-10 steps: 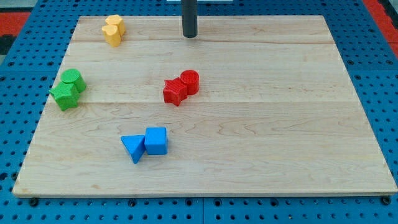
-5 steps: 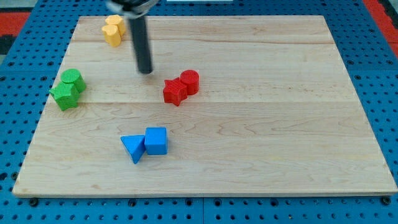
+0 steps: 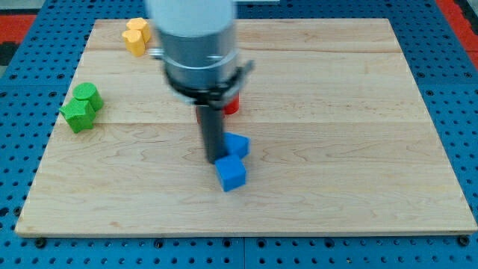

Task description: Move the blue triangle to the top right

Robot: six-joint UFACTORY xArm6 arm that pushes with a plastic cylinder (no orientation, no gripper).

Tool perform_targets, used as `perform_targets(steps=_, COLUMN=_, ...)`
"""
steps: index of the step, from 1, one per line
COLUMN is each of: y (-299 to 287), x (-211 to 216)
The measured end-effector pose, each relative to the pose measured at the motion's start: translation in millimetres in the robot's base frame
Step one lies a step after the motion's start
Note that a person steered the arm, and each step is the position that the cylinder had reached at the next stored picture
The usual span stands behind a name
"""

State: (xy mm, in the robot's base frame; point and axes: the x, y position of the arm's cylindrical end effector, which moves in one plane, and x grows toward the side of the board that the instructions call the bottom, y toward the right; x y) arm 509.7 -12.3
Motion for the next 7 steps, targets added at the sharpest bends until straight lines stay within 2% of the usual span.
perform_targets(steps=1, y=13, x=4)
perform_targets(steps=2, y=-2, x=-6)
perform_targets(steps=3, y=21, x=-24)
perform_targets(steps=7, y=28, x=-27)
